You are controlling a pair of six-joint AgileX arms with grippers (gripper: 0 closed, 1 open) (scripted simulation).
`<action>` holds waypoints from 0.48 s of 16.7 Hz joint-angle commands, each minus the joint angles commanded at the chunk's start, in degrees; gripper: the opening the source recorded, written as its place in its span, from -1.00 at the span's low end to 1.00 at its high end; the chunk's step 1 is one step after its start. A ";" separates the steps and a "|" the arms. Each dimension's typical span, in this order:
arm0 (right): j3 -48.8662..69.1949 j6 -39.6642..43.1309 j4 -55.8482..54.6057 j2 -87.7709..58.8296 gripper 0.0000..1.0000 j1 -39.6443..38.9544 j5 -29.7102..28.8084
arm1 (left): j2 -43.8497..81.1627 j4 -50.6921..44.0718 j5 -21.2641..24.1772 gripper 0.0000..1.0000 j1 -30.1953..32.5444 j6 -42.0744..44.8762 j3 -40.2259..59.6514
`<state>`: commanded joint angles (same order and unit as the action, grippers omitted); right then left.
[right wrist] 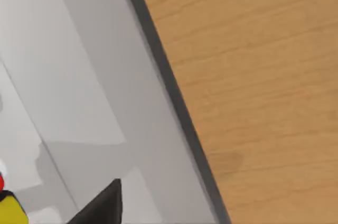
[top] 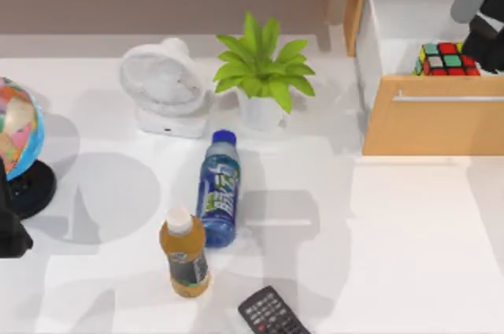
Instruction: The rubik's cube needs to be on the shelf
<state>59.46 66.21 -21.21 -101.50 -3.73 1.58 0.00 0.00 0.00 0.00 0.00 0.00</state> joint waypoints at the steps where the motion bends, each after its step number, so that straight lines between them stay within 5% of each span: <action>1: 2.30 -2.45 5.29 -1.01 1.00 0.42 0.36 | 0.00 0.00 0.00 1.00 0.00 0.00 0.00; 8: 23.12 -21.77 40.51 -10.41 1.00 1.79 1.67 | 0.00 0.00 0.00 1.00 0.00 0.00 0.00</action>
<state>82.58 44.44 19.31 -111.91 -1.95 3.25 0.00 0.00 0.00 0.00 0.00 0.00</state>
